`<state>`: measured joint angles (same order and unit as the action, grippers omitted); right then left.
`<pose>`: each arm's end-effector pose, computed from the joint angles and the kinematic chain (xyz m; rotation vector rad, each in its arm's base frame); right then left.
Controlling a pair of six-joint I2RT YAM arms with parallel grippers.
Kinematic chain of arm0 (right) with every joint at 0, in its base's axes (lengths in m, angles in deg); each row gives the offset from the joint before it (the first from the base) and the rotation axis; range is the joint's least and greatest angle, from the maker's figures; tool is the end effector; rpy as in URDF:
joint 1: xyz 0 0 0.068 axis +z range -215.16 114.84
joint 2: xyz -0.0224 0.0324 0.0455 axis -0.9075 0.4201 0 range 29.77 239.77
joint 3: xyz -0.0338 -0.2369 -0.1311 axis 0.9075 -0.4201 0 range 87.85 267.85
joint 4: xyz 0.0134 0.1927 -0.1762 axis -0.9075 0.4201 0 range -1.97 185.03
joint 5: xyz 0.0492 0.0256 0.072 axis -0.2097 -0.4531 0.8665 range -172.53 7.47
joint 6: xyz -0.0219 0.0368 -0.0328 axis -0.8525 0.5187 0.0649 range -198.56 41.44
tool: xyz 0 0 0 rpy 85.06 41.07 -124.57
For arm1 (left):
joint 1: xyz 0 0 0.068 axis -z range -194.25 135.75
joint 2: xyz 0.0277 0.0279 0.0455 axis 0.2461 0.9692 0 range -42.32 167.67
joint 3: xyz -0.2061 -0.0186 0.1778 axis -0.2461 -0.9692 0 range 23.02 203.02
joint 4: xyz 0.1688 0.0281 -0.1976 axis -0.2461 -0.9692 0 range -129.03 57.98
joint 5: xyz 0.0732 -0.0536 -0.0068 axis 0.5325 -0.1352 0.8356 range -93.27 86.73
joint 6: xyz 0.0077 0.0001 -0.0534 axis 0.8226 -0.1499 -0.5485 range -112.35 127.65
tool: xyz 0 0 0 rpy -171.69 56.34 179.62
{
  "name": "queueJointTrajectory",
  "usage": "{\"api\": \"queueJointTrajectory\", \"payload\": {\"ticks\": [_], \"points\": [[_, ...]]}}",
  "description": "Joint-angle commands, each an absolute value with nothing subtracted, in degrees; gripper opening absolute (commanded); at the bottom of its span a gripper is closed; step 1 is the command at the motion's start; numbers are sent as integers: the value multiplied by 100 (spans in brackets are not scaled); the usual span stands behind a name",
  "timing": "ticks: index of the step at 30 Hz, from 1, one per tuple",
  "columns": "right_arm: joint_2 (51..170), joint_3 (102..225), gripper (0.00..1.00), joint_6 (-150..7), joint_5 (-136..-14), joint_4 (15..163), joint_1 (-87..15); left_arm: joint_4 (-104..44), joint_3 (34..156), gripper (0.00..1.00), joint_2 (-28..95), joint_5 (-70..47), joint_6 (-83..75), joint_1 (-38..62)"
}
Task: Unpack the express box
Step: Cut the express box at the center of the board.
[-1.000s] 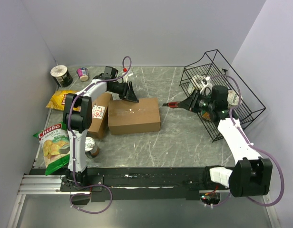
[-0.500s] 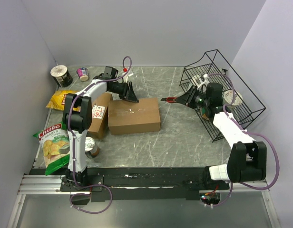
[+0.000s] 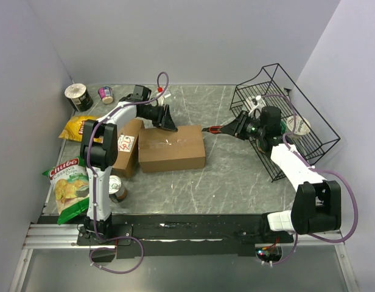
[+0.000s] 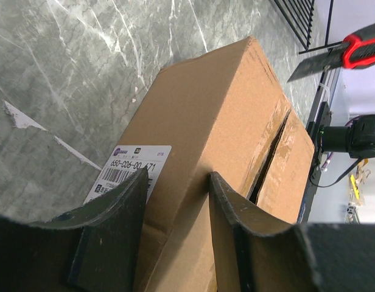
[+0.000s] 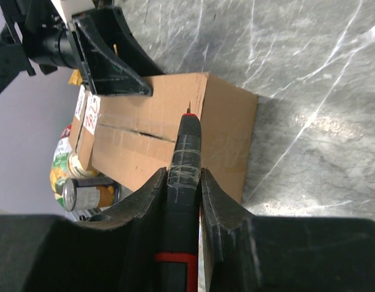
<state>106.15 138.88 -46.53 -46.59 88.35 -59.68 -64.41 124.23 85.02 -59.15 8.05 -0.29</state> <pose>0.2942 0.0493 0.2749 0.0636 2.0823 1.0398 0.4544 -0.1434 0.1892 0.6549 2.3331 -1.3419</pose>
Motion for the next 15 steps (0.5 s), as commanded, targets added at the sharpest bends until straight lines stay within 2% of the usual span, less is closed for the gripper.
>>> {"api": "queueJointTrajectory", "payload": {"ticks": [1, 15], "points": [[10536, 14015, 0, -4877, -4764, 8777, -5839, -6516, 12120, 1, 8828, -4239, 1248, -10], [10210, 13874, 0, -5018, -4931, 8926, -5901, -6507, 12146, 1, 8881, -4256, 1240, -10]]}}
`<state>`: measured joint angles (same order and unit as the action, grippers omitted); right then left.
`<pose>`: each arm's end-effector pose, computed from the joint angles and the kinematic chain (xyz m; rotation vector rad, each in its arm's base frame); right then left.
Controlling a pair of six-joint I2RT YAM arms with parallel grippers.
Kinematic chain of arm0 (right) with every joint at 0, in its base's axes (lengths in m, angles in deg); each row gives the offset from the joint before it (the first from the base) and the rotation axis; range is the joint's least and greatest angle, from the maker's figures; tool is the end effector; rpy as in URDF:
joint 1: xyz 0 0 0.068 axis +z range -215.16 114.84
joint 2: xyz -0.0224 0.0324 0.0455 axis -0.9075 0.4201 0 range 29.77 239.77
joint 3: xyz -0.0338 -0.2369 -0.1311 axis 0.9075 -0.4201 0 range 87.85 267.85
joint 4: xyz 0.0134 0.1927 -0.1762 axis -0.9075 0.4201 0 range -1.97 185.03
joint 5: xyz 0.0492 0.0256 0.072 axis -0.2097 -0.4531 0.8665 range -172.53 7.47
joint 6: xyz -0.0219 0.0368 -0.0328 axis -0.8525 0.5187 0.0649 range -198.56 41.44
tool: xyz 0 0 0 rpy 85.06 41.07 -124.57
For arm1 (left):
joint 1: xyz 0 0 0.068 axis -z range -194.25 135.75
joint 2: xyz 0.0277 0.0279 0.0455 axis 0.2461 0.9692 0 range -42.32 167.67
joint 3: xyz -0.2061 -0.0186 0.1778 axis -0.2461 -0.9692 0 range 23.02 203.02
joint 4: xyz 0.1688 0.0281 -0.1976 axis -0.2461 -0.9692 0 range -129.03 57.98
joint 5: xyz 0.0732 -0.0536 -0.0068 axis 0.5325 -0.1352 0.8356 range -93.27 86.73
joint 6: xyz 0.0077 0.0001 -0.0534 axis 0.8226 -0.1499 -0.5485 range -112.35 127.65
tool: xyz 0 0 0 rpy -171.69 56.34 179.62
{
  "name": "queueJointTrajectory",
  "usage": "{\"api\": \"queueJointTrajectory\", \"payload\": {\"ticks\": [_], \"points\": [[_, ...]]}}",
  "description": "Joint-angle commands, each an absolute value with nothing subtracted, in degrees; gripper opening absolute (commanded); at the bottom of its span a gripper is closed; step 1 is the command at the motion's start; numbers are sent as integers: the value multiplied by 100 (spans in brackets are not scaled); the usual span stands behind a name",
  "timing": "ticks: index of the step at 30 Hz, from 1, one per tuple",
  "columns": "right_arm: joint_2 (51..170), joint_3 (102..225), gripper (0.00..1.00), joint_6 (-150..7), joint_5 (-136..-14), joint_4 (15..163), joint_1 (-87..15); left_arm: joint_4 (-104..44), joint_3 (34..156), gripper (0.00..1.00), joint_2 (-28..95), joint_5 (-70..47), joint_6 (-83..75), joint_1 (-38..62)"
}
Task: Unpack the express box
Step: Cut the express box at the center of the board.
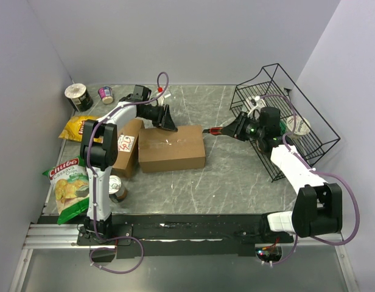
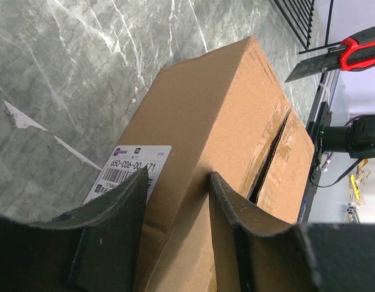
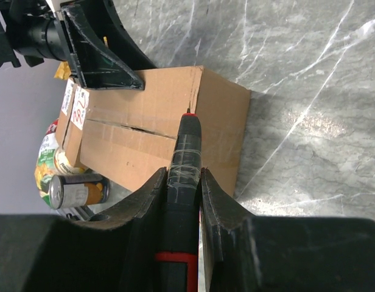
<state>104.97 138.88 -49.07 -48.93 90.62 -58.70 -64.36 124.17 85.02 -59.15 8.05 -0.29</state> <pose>0.2891 0.0526 0.2765 0.0361 2.0958 0.9835 0.4543 -0.1434 0.1889 0.6548 2.3332 -1.3419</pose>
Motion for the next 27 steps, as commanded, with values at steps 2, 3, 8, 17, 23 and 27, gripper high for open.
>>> {"api": "queueJointTrajectory", "payload": {"ticks": [2, 3, 8, 17, 23, 27], "points": [[10184, 13830, 0, -5035, -4905, 8935, -5901, -6525, 12146, 1, 8881, -4247, 1248, -10], [10175, 13804, 0, -5052, -4922, 8970, -5901, -6516, 12137, 1, 8881, -4256, 1248, -10], [10184, 13769, 0, -5105, -5001, 9032, -5901, -6525, 12137, 1, 8889, -4256, 1240, -10], [10254, 13813, 0, -5141, -5001, 9006, -5901, -6516, 12137, 1, 8907, -4256, 1248, -10], [10140, 13891, 0, -5105, -5133, 8970, -6041, -6534, 12155, 1, 8933, -4265, 1248, -10], [10184, 13874, 0, -5140, -4984, 9014, -6077, -6525, 12172, 1, 8960, -4283, 1240, -10]]}}
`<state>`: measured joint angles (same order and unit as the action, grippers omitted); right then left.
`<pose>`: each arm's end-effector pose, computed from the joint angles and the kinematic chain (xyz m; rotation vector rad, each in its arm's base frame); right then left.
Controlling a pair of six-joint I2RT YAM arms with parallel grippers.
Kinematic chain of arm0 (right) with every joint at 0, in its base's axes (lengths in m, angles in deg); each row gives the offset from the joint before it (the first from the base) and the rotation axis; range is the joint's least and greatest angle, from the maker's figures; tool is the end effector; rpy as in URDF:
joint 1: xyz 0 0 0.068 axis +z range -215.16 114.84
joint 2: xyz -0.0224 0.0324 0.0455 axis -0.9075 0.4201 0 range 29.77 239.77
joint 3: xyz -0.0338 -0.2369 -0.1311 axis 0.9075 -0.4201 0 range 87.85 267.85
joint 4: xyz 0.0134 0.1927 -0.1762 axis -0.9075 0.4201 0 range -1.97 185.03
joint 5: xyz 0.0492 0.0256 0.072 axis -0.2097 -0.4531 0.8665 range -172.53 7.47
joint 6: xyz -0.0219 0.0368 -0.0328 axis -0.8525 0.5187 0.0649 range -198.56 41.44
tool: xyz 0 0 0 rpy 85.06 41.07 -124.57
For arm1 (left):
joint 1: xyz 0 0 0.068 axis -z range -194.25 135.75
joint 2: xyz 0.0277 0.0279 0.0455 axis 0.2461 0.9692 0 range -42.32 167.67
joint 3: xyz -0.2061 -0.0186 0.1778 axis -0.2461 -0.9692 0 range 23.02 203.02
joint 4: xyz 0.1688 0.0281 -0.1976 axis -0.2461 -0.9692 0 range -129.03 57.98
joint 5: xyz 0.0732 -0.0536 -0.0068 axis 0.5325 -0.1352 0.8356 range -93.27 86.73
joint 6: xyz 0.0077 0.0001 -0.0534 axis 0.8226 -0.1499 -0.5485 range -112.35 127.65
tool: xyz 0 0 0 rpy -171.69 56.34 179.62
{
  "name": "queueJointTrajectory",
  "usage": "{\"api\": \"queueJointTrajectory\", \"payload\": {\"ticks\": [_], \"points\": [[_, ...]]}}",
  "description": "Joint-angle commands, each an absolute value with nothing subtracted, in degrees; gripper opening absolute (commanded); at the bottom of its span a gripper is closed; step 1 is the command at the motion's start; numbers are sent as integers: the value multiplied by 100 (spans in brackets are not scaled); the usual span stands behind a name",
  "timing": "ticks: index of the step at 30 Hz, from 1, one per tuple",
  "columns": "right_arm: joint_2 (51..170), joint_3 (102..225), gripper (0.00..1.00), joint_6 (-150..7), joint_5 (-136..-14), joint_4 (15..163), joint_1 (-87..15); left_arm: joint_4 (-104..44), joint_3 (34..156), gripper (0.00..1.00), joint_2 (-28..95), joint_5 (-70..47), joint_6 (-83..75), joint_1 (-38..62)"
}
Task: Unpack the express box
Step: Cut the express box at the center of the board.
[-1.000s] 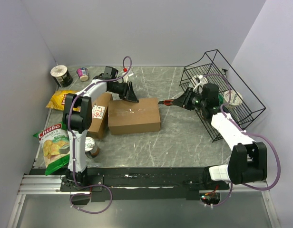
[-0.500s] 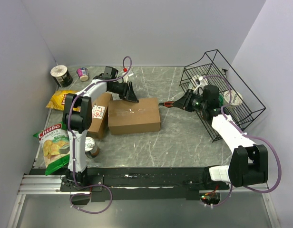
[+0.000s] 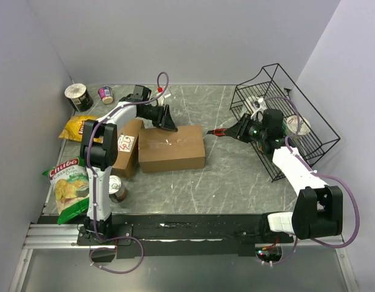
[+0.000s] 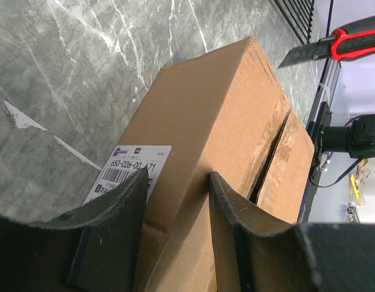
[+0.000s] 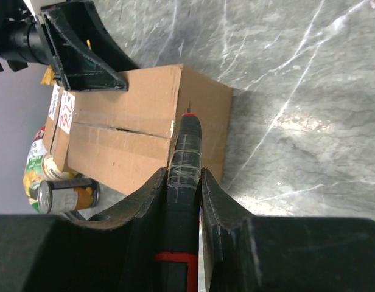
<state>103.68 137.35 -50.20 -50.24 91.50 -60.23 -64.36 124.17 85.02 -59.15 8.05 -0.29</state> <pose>0.2840 0.0436 0.2719 0.0672 2.1054 0.9337 0.4543 -0.1434 0.1889 0.6548 2.3332 -1.3419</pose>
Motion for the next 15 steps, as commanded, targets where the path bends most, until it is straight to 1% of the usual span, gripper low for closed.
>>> {"api": "queueJointTrajectory", "payload": {"ticks": [1, 7, 15], "points": [[10193, 13857, 0, -5097, -4940, 8997, -6077, -6525, 12199, 1, 8969, -4274, 1240, -10], [10342, 13707, 0, -4684, -4370, 8514, -6077, -6534, 12199, 1, 8969, -4291, 1248, -10], [10465, 13769, 0, -4788, -4368, 8583, -6068, -6534, 12190, 1, 8969, -4274, 1248, -10]]}}
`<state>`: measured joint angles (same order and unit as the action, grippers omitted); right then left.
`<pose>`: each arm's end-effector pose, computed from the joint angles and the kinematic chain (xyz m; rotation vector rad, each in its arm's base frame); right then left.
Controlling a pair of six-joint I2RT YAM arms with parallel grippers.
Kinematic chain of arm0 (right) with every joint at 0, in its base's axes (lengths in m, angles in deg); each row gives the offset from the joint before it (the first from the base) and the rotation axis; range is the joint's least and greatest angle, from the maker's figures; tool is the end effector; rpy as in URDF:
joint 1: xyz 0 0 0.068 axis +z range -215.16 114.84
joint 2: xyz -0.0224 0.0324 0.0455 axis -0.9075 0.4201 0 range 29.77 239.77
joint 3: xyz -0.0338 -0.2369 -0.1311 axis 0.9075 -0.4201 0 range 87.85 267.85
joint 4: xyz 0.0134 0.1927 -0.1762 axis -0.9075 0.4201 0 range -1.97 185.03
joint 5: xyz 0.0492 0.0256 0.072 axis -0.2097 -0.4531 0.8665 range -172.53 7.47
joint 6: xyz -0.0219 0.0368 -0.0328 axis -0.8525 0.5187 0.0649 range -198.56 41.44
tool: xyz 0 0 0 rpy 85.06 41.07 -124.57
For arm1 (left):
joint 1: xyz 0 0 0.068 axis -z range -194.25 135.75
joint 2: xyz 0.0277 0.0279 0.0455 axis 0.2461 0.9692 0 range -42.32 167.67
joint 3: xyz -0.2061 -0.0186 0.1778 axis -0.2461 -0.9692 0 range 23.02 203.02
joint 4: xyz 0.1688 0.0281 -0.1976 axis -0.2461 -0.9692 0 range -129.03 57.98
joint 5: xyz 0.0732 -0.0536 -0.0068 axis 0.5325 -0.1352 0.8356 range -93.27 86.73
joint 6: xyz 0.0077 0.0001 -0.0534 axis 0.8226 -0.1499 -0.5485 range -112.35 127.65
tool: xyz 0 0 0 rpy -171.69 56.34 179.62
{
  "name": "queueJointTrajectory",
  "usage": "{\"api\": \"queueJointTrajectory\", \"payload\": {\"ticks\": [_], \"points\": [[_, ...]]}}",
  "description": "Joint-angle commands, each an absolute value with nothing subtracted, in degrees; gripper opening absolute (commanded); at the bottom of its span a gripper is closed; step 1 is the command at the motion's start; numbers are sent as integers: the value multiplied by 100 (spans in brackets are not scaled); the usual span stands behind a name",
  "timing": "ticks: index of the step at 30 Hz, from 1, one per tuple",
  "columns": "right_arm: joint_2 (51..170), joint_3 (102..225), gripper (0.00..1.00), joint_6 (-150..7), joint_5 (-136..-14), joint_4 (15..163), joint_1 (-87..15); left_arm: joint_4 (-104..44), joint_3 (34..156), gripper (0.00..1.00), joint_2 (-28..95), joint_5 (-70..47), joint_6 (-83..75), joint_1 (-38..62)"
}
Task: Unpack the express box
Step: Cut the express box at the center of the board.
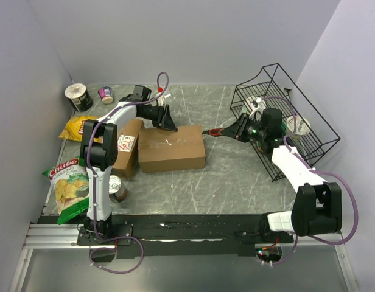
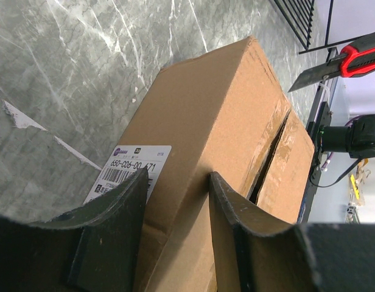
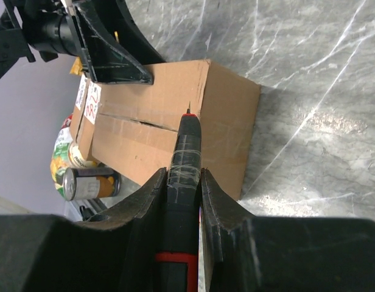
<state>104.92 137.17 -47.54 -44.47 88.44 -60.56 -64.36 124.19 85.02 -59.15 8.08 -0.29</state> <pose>0.2878 0.0452 0.2709 0.0402 2.0856 1.0579 0.4544 -0.1434 0.1890 0.6556 2.3326 -1.3416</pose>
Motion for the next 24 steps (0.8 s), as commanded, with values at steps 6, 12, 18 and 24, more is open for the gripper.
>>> {"api": "queueJointTrajectory", "payload": {"ticks": [6, 12, 18, 24], "points": [[10316, 13795, 0, -4894, -4632, 8654, -6085, -6534, 12199, 1, 8995, -4274, 1248, -10], [10289, 13760, 0, -4938, -4623, 8698, -6112, -6534, 12216, 1, 9030, -4291, 1240, -1], [10351, 13734, 0, -4956, -4597, 8742, -6103, -6534, 12199, 1, 9030, -4300, 1240, 8], [10386, 13725, 0, -4982, -4632, 8733, -6112, -6534, 12190, 1, 9030, -4291, 1248, -1]]}}
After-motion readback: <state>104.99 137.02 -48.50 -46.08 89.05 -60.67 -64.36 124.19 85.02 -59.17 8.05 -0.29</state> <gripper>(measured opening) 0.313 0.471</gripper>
